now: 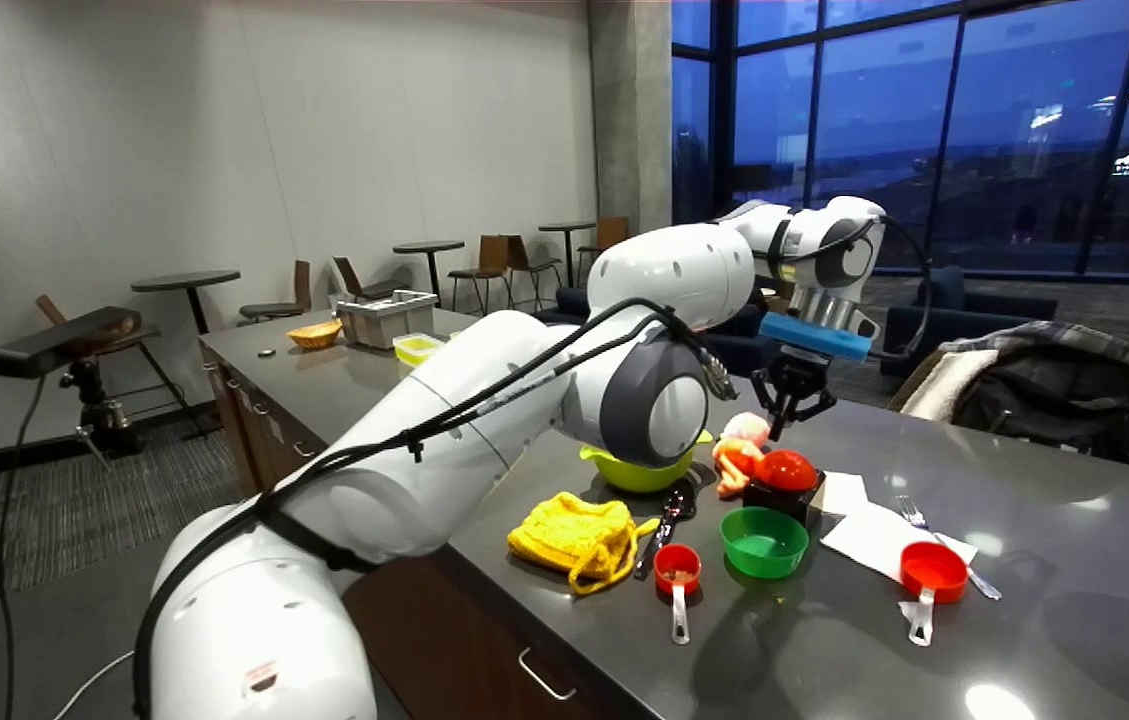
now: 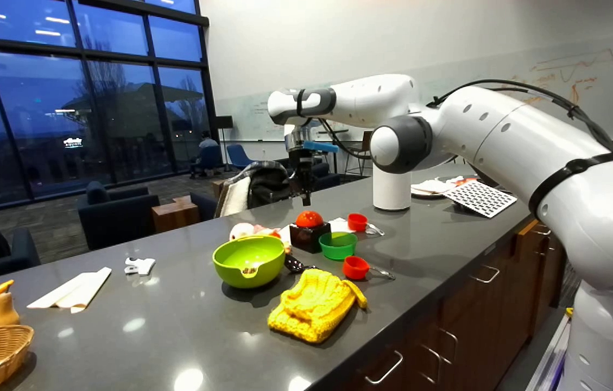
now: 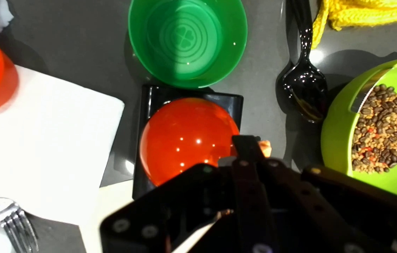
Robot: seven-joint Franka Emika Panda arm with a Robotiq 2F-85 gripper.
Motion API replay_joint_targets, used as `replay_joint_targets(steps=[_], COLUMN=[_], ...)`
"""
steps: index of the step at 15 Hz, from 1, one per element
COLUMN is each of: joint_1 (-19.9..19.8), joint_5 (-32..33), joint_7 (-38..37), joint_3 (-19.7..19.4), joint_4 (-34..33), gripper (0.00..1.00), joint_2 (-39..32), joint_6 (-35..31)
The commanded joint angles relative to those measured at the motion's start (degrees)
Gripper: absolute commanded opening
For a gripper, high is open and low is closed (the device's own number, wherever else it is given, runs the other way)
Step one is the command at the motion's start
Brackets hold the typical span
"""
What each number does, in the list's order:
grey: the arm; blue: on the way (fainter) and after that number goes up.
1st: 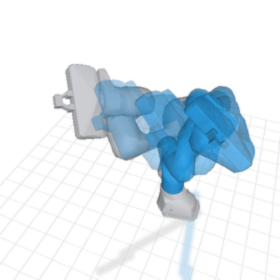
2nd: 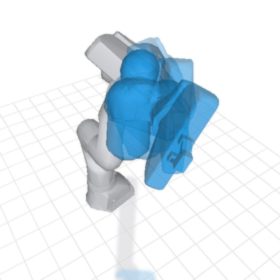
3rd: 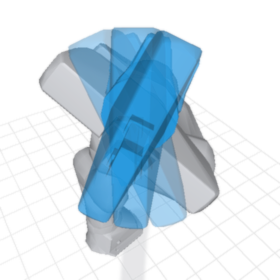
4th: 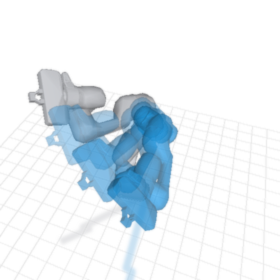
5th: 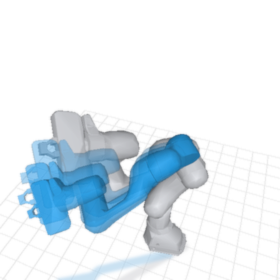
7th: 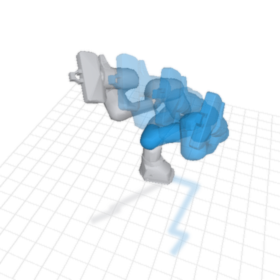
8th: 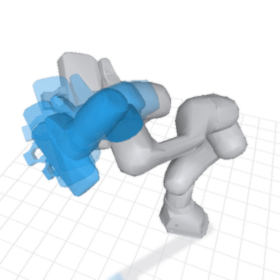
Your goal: Press down on the orange button on the black box
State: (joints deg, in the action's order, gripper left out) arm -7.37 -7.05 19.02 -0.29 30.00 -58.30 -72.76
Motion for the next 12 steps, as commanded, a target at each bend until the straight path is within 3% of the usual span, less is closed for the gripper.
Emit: replay_joint_targets(steps=[1, 12], joint_1=[-0.13, -1.63], joint_5=[1.05, -0.04], joint_7=[1.87, 3.66], joint_3=[-0.37, 0.26], joint_4=[-1.87, -1.45], gripper=[0.00, 0.00], joint_2=[-1.79, -3.42], joint_6=[-1.01, -1.39])
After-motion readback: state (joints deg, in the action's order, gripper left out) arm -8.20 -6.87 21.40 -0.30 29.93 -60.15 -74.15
